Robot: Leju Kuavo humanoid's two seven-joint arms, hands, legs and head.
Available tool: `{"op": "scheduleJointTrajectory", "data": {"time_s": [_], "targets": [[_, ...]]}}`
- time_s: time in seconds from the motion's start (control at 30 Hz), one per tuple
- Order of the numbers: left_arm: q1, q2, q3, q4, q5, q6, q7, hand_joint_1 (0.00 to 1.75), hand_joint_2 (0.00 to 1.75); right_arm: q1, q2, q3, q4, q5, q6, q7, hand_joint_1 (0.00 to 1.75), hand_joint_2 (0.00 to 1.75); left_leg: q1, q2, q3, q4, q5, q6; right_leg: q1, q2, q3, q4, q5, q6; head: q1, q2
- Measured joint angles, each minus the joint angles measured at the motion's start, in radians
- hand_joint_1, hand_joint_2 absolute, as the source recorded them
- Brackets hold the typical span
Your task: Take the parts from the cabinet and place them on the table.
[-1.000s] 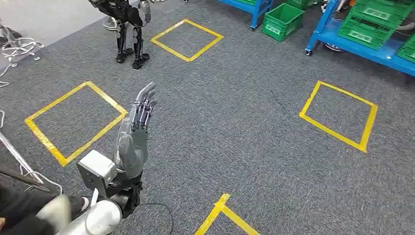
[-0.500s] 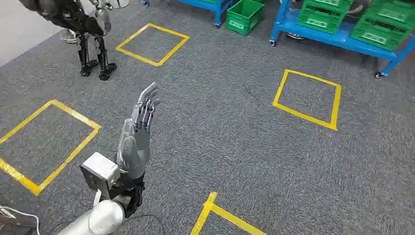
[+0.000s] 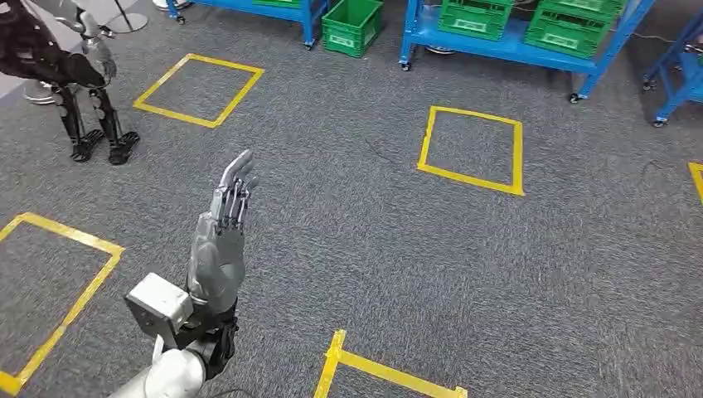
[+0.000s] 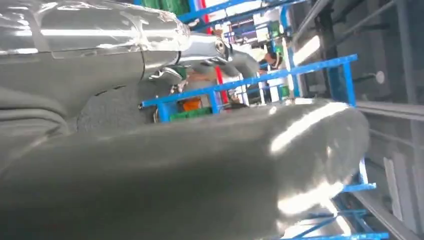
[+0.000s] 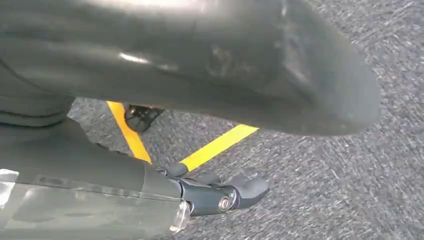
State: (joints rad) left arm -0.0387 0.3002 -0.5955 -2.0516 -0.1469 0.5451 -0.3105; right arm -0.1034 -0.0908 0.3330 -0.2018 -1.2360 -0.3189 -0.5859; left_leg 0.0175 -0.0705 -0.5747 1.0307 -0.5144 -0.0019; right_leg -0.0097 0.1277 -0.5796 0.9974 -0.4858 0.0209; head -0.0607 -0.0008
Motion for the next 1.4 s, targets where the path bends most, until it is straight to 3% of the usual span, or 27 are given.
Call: {"op": "scheduleJointTrajectory", "data": {"time_s": [0.03,0.1,0.13,0.2,0.23,0.3,0.33,0.37,0.4,0.53,0.57,0.6,0.67,0.73,0.77,0.83,0.87,0.9,1.03,1.07,1.1,1.13,1.2,1.23,1.3,1.37,1.4], "targets": [[0.001,-0.001,0.001,0.000,0.000,0.003,-0.003,0.00,0.00,0.000,-0.003,0.000,0.000,0.001,-0.005,0.000,0.00,0.00,0.006,0.015,0.005,-0.009,0.003,0.006,0.002,0.014,-0.001,-0.001,-0.001,0.005,0.000,0.000],[0.010,-0.005,0.003,0.000,0.000,0.009,-0.008,0.00,0.00,-0.005,-0.005,0.001,0.000,0.005,-0.008,0.000,0.00,0.00,0.006,0.048,0.018,-0.016,0.001,0.017,0.007,-0.087,-0.030,0.061,-0.041,0.018,0.011,0.000],[0.017,-0.005,0.004,0.000,0.000,0.011,-0.010,0.00,0.00,-0.007,-0.009,0.001,0.000,0.005,-0.009,0.000,0.00,0.00,0.004,0.065,0.022,-0.016,-0.001,0.020,0.005,-0.109,-0.070,0.139,-0.079,0.024,0.011,0.000],[0.024,-0.006,0.004,0.000,0.000,0.012,-0.010,0.00,0.00,-0.006,-0.008,0.001,0.000,0.006,-0.008,0.001,0.00,0.00,0.002,0.096,0.024,-0.016,-0.007,0.022,0.000,-0.122,-0.152,0.285,-0.130,0.031,0.013,0.000],[0.026,-0.006,0.004,0.000,0.000,0.013,-0.010,0.00,0.00,-0.005,-0.007,0.002,0.000,0.007,-0.008,0.002,0.00,0.00,0.001,0.110,0.027,-0.016,-0.011,0.021,0.000,-0.125,-0.171,0.313,-0.127,0.031,0.013,0.000],[0.029,-0.006,0.004,0.000,0.000,0.014,-0.011,0.00,0.00,0.003,-0.009,0.002,0.000,0.008,-0.009,0.002,0.00,0.00,0.000,0.133,0.038,-0.016,-0.020,0.017,0.001,-0.127,-0.132,0.232,-0.056,0.026,0.013,0.000],[0.029,-0.007,0.004,0.000,0.000,0.018,-0.012,0.00,0.00,0.004,-0.010,0.002,0.000,0.008,-0.009,0.002,0.00,0.00,-0.001,0.144,0.047,-0.016,-0.026,0.015,0.003,-0.136,-0.083,0.134,-0.003,0.019,0.013,0.000],[0.029,-0.008,0.004,0.000,0.000,0.021,-0.013,0.00,0.00,0.004,-0.012,0.002,0.000,0.008,-0.010,0.002,0.00,0.00,-0.002,0.153,0.054,-0.016,-0.031,0.012,0.008,-0.161,-0.037,0.048,0.034,0.009,0.013,0.000],[0.031,-0.008,0.004,0.000,0.000,0.023,-0.013,0.00,0.00,0.003,-0.013,0.002,0.000,0.009,-0.011,0.002,0.00,0.00,-0.006,0.160,0.056,-0.017,-0.036,0.006,0.021,-0.192,-0.014,0.016,0.015,0.002,0.013,0.000],[0.040,-0.008,0.005,0.000,0.000,0.033,-0.015,0.00,0.00,0.012,-0.013,0.002,0.000,0.011,-0.014,0.002,0.00,0.00,-0.009,0.191,0.071,-0.028,-0.043,-0.013,0.022,-0.162,-0.016,0.001,0.015,-0.018,0.013,0.000],[0.041,-0.008,0.006,-0.001,0.000,0.034,-0.016,0.00,0.00,0.014,-0.013,0.002,0.001,0.011,-0.016,0.002,0.00,0.00,-0.004,0.158,0.073,-0.024,-0.054,-0.020,0.012,-0.156,-0.004,-0.011,0.020,-0.023,0.011,0.000],[0.044,-0.008,0.007,-0.001,0.000,0.035,-0.016,0.00,0.00,0.013,-0.013,0.002,0.001,0.011,-0.018,0.002,0.00,0.00,-0.002,0.088,0.061,0.009,-0.077,-0.021,0.011,-0.151,0.000,-0.016,0.020,-0.028,0.008,0.000],[0.053,-0.009,0.009,0.000,0.000,0.037,-0.018,0.00,0.00,0.009,-0.011,0.002,0.001,0.011,-0.019,0.002,0.00,0.00,-0.002,0.064,-0.018,0.157,-0.149,-0.023,0.011,-0.131,0.000,-0.016,0.019,-0.036,-0.001,0.000],[0.062,-0.009,0.011,0.001,0.000,0.037,-0.017,0.00,0.00,0.010,-0.011,0.002,0.001,0.011,-0.019,0.002,0.00,0.00,-0.002,0.065,-0.090,0.270,-0.174,-0.025,0.013,-0.106,0.001,-0.013,0.016,-0.038,0.000,0.000],[0.065,-0.009,0.011,0.001,0.000,0.038,-0.017,0.00,0.00,0.011,-0.010,0.002,0.001,0.011,-0.019,0.003,0.00,0.00,-0.002,0.065,-0.098,0.261,-0.146,-0.025,0.013,-0.092,0.002,-0.011,0.014,-0.037,0.000,0.000],[0.066,-0.009,0.012,0.001,0.000,0.039,-0.017,0.00,0.00,0.013,-0.007,0.002,0.002,0.011,-0.019,0.003,0.00,0.00,0.000,0.055,-0.054,0.138,-0.046,-0.021,0.012,-0.067,0.008,-0.006,0.008,-0.033,-0.001,0.000],[0.066,-0.009,0.013,0.001,0.000,0.039,-0.017,0.00,0.00,0.012,-0.006,0.002,0.002,0.011,-0.019,0.003,0.00,0.00,0.002,0.022,-0.021,0.055,0.005,-0.019,0.011,-0.056,0.011,-0.001,0.003,-0.029,-0.001,0.000],[0.066,-0.009,0.013,0.002,0.000,0.039,-0.016,0.00,0.00,0.010,-0.006,0.002,0.002,0.012,-0.020,0.003,0.00,0.00,0.008,-0.044,-0.004,0.020,0.001,-0.012,0.011,-0.046,0.008,0.003,-0.001,-0.024,0.001,0.000],[0.063,-0.009,0.014,0.002,0.000,0.038,-0.015,0.00,0.00,0.002,-0.003,0.002,0.002,0.015,-0.022,0.008,0.00,0.00,0.001,-0.003,0.006,0.001,-0.004,0.001,0.000,0.005,-0.007,0.002,0.005,0.002,0.000,0.000],[0.062,-0.010,0.014,0.002,0.000,0.038,-0.015,0.00,0.00,0.000,-0.006,0.002,0.002,0.015,-0.023,0.008,0.00,0.00,0.011,0.015,0.013,-0.011,0.000,0.008,0.000,0.009,-0.011,0.009,-0.001,0.006,-0.003,0.000],[0.062,-0.011,0.015,0.001,0.000,0.038,-0.015,0.00,0.00,-0.001,-0.002,0.002,0.002,0.017,-0.023,0.008,0.00,0.00,0.009,0.028,0.020,-0.014,-0.002,0.010,0.008,-0.045,-0.018,0.028,-0.014,0.012,0.006,0.000],[0.062,-0.011,0.015,0.001,0.000,0.038,-0.016,0.00,0.00,-0.007,-0.004,0.002,0.002,0.018,-0.023,0.008,0.00,0.00,0.006,0.049,0.026,-0.015,-0.005,0.017,0.007,-0.088,-0.050,0.095,-0.052,0.019,0.013,0.000],[0.062,-0.011,0.015,0.002,0.000,0.037,-0.015,0.00,0.00,-0.008,-0.003,0.002,0.002,0.018,-0.023,0.008,0.00,0.00,0.003,0.081,0.029,-0.015,-0.010,0.022,0.003,-0.116,-0.131,0.247,-0.117,0.027,0.013,0.000],[0.061,-0.011,0.015,0.003,0.000,0.037,-0.015,0.00,0.00,-0.005,-0.001,0.002,0.002,0.019,-0.023,0.008,0.00,0.00,0.001,0.096,0.030,-0.015,-0.013,0.022,0.000,-0.121,-0.164,0.302,-0.130,0.030,0.013,0.000],[0.061,-0.011,0.015,0.003,0.000,0.032,-0.015,0.00,0.00,0.000,0.000,0.002,0.002,0.020,-0.026,0.008,0.00,0.00,0.000,0.113,0.037,-0.015,-0.020,0.017,0.000,-0.126,-0.153,0.275,-0.086,0.027,0.012,0.000],[0.054,-0.012,0.015,0.003,0.002,0.031,-0.014,0.00,0.00,0.003,-0.003,0.002,0.002,0.021,-0.031,0.008,0.00,0.00,-0.001,0.124,0.048,-0.015,-0.028,0.011,0.002,-0.126,-0.064,0.105,0.007,0.017,0.013,0.000],[0.048,-0.012,0.015,0.003,0.007,0.028,-0.015,0.00,0.00,0.005,-0.007,0.002,0.002,0.021,-0.034,0.008,0.00,0.00,0.001,0.127,0.051,-0.016,-0.031,0.009,0.005,-0.127,-0.024,0.024,0.028,0.006,0.013,0.000]]}}
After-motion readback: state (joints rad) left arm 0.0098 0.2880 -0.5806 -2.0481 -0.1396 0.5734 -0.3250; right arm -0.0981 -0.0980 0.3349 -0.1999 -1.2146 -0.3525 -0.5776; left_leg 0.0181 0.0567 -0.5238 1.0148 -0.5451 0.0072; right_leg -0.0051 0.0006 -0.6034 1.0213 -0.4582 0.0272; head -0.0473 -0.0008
